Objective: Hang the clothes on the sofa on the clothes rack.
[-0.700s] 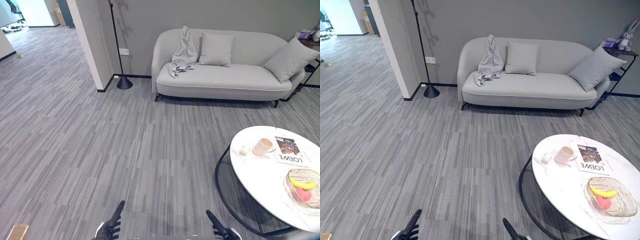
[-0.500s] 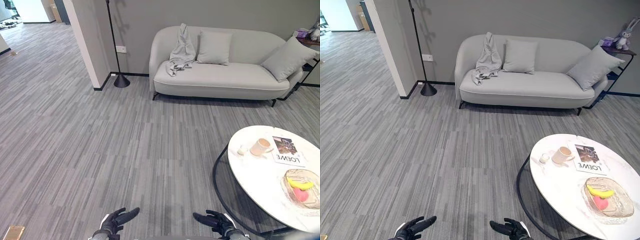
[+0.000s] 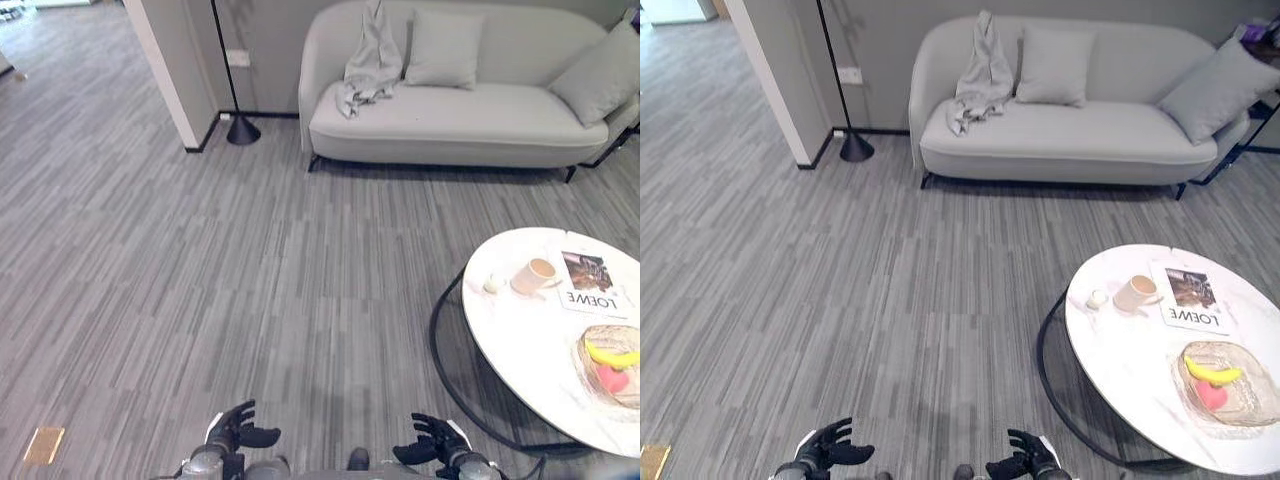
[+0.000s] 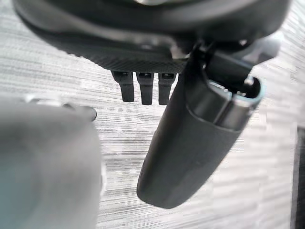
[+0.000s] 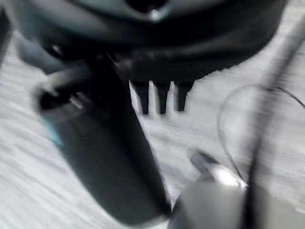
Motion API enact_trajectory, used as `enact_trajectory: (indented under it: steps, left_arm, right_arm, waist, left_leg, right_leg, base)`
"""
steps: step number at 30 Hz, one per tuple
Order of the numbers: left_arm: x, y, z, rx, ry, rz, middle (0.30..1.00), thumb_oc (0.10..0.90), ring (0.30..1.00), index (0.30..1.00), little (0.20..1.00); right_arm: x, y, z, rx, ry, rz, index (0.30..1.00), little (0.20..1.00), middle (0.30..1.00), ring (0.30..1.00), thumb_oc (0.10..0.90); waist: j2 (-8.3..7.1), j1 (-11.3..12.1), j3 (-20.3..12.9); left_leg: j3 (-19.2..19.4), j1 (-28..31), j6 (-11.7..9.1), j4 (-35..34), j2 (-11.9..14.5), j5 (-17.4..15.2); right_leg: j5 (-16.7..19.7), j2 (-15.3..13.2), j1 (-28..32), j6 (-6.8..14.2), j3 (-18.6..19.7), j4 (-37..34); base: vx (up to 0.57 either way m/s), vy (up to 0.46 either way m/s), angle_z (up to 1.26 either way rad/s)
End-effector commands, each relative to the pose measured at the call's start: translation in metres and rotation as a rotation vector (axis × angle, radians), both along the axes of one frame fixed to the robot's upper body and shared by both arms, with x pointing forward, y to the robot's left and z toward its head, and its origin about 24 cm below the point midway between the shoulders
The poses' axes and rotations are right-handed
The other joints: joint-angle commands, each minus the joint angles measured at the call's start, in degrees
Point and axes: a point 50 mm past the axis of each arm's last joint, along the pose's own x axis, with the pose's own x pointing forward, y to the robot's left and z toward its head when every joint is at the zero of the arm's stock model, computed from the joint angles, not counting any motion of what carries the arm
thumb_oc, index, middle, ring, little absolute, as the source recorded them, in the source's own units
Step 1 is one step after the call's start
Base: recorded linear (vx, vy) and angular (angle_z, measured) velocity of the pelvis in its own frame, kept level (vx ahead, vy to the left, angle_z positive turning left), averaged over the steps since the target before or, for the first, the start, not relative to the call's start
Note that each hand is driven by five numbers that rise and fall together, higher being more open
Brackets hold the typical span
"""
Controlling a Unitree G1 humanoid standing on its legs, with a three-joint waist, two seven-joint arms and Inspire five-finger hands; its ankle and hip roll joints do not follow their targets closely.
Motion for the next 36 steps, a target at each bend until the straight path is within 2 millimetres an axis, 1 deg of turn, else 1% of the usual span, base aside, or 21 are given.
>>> enact_trajectory:
  steps: [1,2,5,6,8,9,10,12,14,15,18,19,20,22,24,26,27,28,32,33,36]
  left_arm:
    - [0.019,-0.008,0.008,-0.013,-0.088,-0.003,0.900,0.800,0.900,0.900,0.900]
    - [0.021,-0.007,0.009,-0.016,-0.094,0.009,0.900,0.800,0.900,0.900,0.900]
    - [0.021,-0.007,0.009,-0.022,-0.092,0.029,0.900,0.800,0.900,0.900,0.900]
    - [0.017,-0.010,0.008,-0.032,-0.092,0.024,0.900,0.800,0.900,0.900,0.900]
    - [0.013,-0.010,0.007,-0.019,-0.085,0.009,0.900,0.800,0.900,0.900,0.900]
    - [0.010,-0.006,0.005,-0.007,-0.070,0.020,0.900,0.800,0.900,0.900,0.900]
    - [0.007,-0.003,0.005,-0.012,-0.068,0.052,0.900,0.800,0.900,0.900,0.900]
    - [0.004,0.000,0.004,-0.013,-0.066,0.081,0.900,0.800,0.900,0.900,0.900]
    - [0.002,0.003,0.005,-0.009,-0.067,0.099,0.900,0.800,0.900,0.900,0.900]
    - [-0.001,0.009,0.004,-0.004,-0.059,0.121,0.900,0.800,0.900,0.900,0.900]
    - [0.006,0.014,0.009,-0.010,-0.090,0.147,0.900,0.800,0.900,0.900,0.900]
    - [0.006,0.014,0.009,-0.010,-0.090,0.148,0.900,0.800,0.900,0.900,0.900]
    - [0.013,0.017,0.013,0.006,-0.111,0.139,0.900,0.800,0.900,0.900,0.900]
    - [0.021,0.017,0.016,0.003,-0.137,0.137,0.900,0.800,0.900,0.900,0.900]
    - [0.024,0.016,0.018,0.000,-0.148,0.134,0.900,0.800,0.900,0.900,0.900]
    - [0.028,0.014,0.019,0.005,-0.154,0.108,0.900,0.800,0.900,0.900,0.900]
    - [0.028,0.014,0.019,0.004,-0.154,0.108,0.900,0.800,0.900,0.900,0.900]
    - [0.026,0.012,0.016,0.019,-0.132,0.074,0.900,0.800,0.900,0.900,0.900]
    - [0.024,0.015,0.014,0.013,-0.129,0.086,0.900,0.800,0.900,0.900,0.900]
    - [0.020,0.014,0.012,0.017,-0.112,0.059,0.900,0.800,0.900,0.900,0.900]
    - [0.012,0.007,0.007,0.026,-0.074,0.013,0.900,0.800,0.900,0.900,0.900]
  right_arm:
    - [0.026,-0.007,0.017,-0.016,-0.126,0.035,0.900,0.900,0.900,0.900,0.800]
    - [0.030,-0.009,0.019,-0.017,-0.139,0.030,0.900,0.900,0.900,0.900,0.800]
    - [0.033,-0.012,0.022,-0.018,-0.157,0.002,0.900,0.900,0.900,0.900,0.800]
    - [0.036,-0.012,0.025,-0.034,-0.173,0.035,0.900,0.900,0.900,0.900,0.800]
    - [0.039,-0.012,0.027,-0.062,-0.181,0.094,0.900,0.900,0.900,0.900,0.800]
    - [0.043,-0.011,0.029,-0.068,-0.191,0.100,0.900,0.900,0.900,0.900,0.800]
    - [0.044,-0.007,0.029,-0.050,-0.195,0.108,0.900,0.900,0.900,0.900,0.800]
    - [0.039,-0.004,0.026,-0.030,-0.183,0.100,0.900,0.900,0.900,0.900,0.800]
    - [0.036,0.000,0.023,-0.020,-0.171,0.094,0.900,0.900,0.900,0.900,0.800]
    - [0.026,0.003,0.015,-0.004,-0.126,0.079,0.900,0.900,0.900,0.900,0.800]
    - [0.028,0.006,0.015,0.006,-0.128,0.084,0.900,0.900,0.900,0.900,0.800]
    - [0.028,0.006,0.015,0.006,-0.128,0.084,0.900,0.900,0.900,0.900,0.800]
    - [0.035,0.005,0.019,0.011,-0.157,0.068,0.900,0.900,0.900,0.900,0.800]
    - [0.034,0.003,0.020,0.006,-0.162,0.052,0.900,0.900,0.900,0.900,0.800]
    - [0.035,0.002,0.021,0.010,-0.168,0.043,0.900,0.900,0.900,0.900,0.800]
    - [0.034,-0.001,0.023,0.012,-0.176,0.028,0.900,0.900,0.900,0.900,0.800]
    - [0.034,-0.001,0.023,0.012,-0.176,0.028,0.900,0.900,0.900,0.900,0.800]
    - [0.029,-0.002,0.020,0.017,-0.157,0.014,0.900,0.900,0.900,0.900,0.800]
    - [0.022,-0.007,0.016,0.027,-0.128,-0.027,0.900,0.900,0.900,0.900,0.800]
    - [0.016,-0.007,0.013,0.029,-0.109,-0.026,0.900,0.900,0.900,0.900,0.800]
    - [0.001,-0.020,0.010,-0.004,-0.062,-0.044,0.900,0.900,0.900,0.900,0.800]
  waist:
    - [-1.58,-0.03,1.91]
    - [-1.83,0.44,2.69]
    - [-2.02,1.01,2.76]
    - [-1.42,1.55,1.89]
    - [-0.81,2.23,1.39]
    - [-0.75,1.92,0.67]
    - [-0.52,1.89,-0.34]
    - [-0.59,2.62,-1.75]
    - [-1.54,2.95,-2.59]
    - [-3.54,3.78,-3.57]
    - [-4.84,3.91,-2.10]
    - [-4.98,4.00,-2.11]
    - [-4.10,2.40,-0.70]
    - [-2.78,0.85,0.34]
    - [-1.97,-0.14,0.87]
    - [-1.30,-2.98,1.67]
    - [-1.11,-2.94,1.75]
    - [-1.36,-4.76,1.89]
    - [-1.33,-6.20,1.11]
    - [-1.08,-6.47,0.40]
    - [0.49,-7.72,-0.54]
  left_leg:
    - [-4.65,-6.94,-2.70,11.51,2.81,6.42]
    - [-5.70,-9.65,-2.52,15.79,2.37,6.81]
    - [-3.98,-13.11,-1.56,9.25,3.57,4.77]
    - [-1.35,-11.31,-1.16,-6.27,4.29,4.41]
    - [1.56,-11.35,-3.84,-26.63,7.48,11.31]
    - [5.73,-13.55,-4.13,-27.46,9.81,10.95]
    - [6.86,-12.37,-3.92,-27.46,9.62,10.76]
    - [5.64,-11.68,-3.95,-27.46,7.26,14.55]
    - [5.47,-10.93,-3.39,-27.46,5.58,15.07]
    - [5.39,-8.55,-0.68,-27.26,1.83,13.55]
    - [6.66,-3.51,3.55,-27.39,-3.27,8.69]
    - [6.81,-3.51,3.65,-27.39,-3.44,8.59]
    - [7.22,0.67,5.32,-27.46,-4.56,4.41]
    - [7.10,4.68,5.36,-27.46,-4.67,0.95]
    - [7.13,6.24,5.06,-27.46,-4.34,-0.01]
    - [6.58,11.00,3.79,-27.46,-4.78,-3.32]
    - [6.62,11.18,3.67,-27.46,-4.51,-3.40]
    - [5.27,15.39,2.73,-27.46,-5.75,-6.74]
    - [4.85,19.26,1.25,-27.46,-7.08,-9.01]
    - [3.91,20.76,1.26,-27.46,-7.32,-10.67]
    - [1.46,24.18,-0.49,-22.57,-4.47,-6.05]
  right_leg:
    - [-2.55,-0.02,5.53,2.38,-1.36,-3.27]
    - [-3.15,0.17,6.06,1.93,-1.29,-3.27]
    - [-5.20,0.50,7.63,2.25,-1.24,-3.27]
    - [-6.22,0.14,8.45,3.92,-1.34,-3.27]
    - [-8.77,-0.55,11.21,5.91,-2.73,-3.27]
    - [-9.05,-0.98,12.69,6.73,-2.76,-3.27]
    - [-8.87,-1.01,13.24,7.60,-1.99,-3.27]
    - [-8.94,-2.45,15.21,8.63,-0.10,-3.27]
    - [-7.43,-4.00,16.06,9.26,0.31,-3.27]
    - [-1.33,-7.87,15.73,10.91,0.98,2.91]
    - [13.57,-15.12,8.14,12.77,0.44,22.81]
    - [13.51,-15.35,7.96,12.91,0.64,23.03]
    - [17.66,-19.02,2.11,13.11,-1.24,31.37]
    - [14.08,-21.49,-1.78,12.49,-7.48,29.93]
    - [11.88,-20.69,-4.20,11.99,-8.95,27.76]
    - [8.72,-14.77,-9.49,12.06,-8.82,13.20]
    - [8.94,-14.35,-9.06,11.96,-8.95,12.58]
    - [11.23,-9.05,-13.42,12.97,-6.46,-1.24]
    - [11.62,-9.55,-21.38,15.87,-10.34,-3.27]
    - [11.35,-8.78,-20.26,15.46,-10.93,-3.27]
    - [12.19,-4.51,-16.45,12.75,-6.44,-3.27]
  base:
    - [0.10,-0.087,-0.15]
    - [0.23,-0.087,-0.18]
    - [0.34,0.028,-0.14]
    - [0.42,0.209,-0.19]
    - [0.78,0.306,-0.62]
    - [0.85,0.325,-0.59]
    - [0.75,0.323,-0.24]
    - [0.68,0.313,-0.44]
    - [0.57,0.269,-0.50]
    - [0.63,0.334,-0.47]
    - [0.51,0.376,-0.31]
    - [0.46,0.399,0.16]
    - [0.50,0.344,0.39]
    - [0.62,0.249,0.59]
    - [0.43,0.028,0.54]
    - [0.46,-0.059,0.72]
    - [0.58,-0.116,0.92]
    - [0.59,-0.100,0.67]
    - [0.61,-0.108,0.84]
    - [0.66,-0.161,0.81]
    - [0.72,-0.256,0.15]
